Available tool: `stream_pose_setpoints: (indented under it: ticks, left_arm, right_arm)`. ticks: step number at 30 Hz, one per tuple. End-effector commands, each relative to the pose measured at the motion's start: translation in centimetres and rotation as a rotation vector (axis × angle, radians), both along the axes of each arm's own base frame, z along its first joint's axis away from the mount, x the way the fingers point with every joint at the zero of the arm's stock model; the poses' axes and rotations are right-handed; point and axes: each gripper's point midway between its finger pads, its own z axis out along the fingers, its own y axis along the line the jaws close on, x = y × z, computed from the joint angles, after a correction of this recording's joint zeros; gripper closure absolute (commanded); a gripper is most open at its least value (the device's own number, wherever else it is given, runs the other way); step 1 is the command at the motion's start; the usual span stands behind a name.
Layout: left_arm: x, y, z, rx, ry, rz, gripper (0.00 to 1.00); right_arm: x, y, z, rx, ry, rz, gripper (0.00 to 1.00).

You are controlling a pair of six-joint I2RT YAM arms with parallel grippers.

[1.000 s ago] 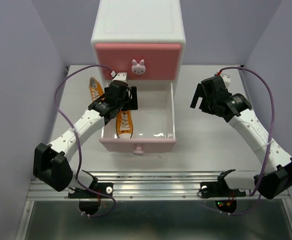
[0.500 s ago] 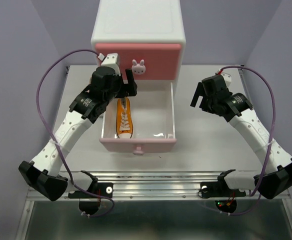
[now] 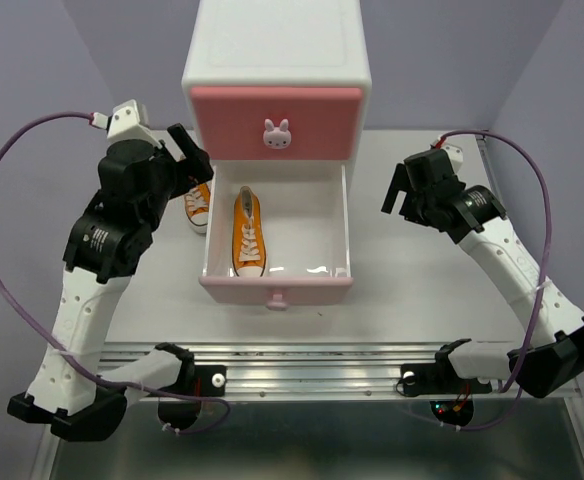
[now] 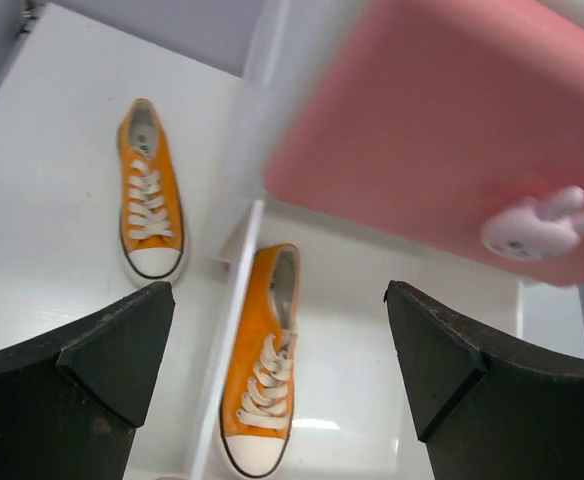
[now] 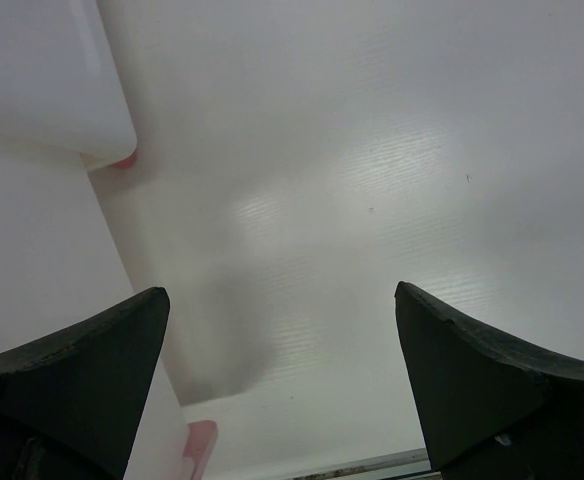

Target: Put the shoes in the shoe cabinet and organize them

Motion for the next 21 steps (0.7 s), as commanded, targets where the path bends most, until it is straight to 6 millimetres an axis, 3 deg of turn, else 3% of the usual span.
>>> stream_pose_setpoints:
  ticks: [1, 4, 5, 6, 7, 8, 11, 12, 14, 15, 17, 21]
  left_arm:
    - [2.5, 3.1, -2.1, -0.013, 0.048, 0.107, 0.01]
    - [4.9, 5.9, -4.6, -0.033, 0.084, 0.164, 0.01]
    - [6.1, 6.0, -4.5, -0.054, 0.062, 0.141, 0.01]
    - [7.5, 7.7, -6.5, -0.069, 0.106, 0.178, 0.01]
    - [8.5, 8.0, -6.9, -0.086, 0.104, 0.174, 0.01]
    - [9.8, 9.2, -9.1, -0.109, 0.156, 0.193, 0.01]
    - [12.5, 9.2, -11.2, -0.112, 0.162, 0.165, 0.01]
    - [13.6, 9.3, -13.7, -0.114, 0.209, 0.153, 0.01]
    - [15.2, 10.0, -15.4, -0.114, 0.227, 0.150, 0.01]
    - [16.3, 10.1, -17.4, -0.126, 0.272, 0.137, 0.01]
    - [17.7, 10.5, -18.5, -0.124, 0.276, 0.141, 0.01]
    - [20.4, 11.3, -22.7, -0.106, 0.344, 0.140, 0.01]
  right_arm:
    - [1.3, -0.2, 3.0, 0.003, -0.088, -0.007, 0.00]
    - [1.4, -0.1, 2.7, -0.004, -0.079, 0.006, 0.00]
    - [1.4, -0.1, 2.6, -0.006, -0.074, 0.006, 0.00]
    - [1.3, 0.0, 2.6, -0.002, -0.073, 0.004, 0.00]
    - [1.3, 0.0, 2.5, -0.002, -0.071, 0.005, 0.00]
    - [1.2, -0.1, 2.6, -0.003, -0.072, 0.004, 0.00]
    - [1.1, -0.3, 2.2, -0.013, -0.061, 0.000, 0.00]
    - [1.1, -0.2, 2.1, -0.014, -0.054, 0.004, 0.00]
    - [0.9, -0.1, 1.8, -0.010, -0.040, 0.015, 0.00]
    - [0.8, 0.0, 1.6, -0.012, -0.029, 0.019, 0.00]
    - [0.7, 0.1, 1.4, -0.008, -0.016, 0.025, 0.00]
    - [0.7, 0.1, 1.3, -0.015, -0.008, 0.026, 0.00]
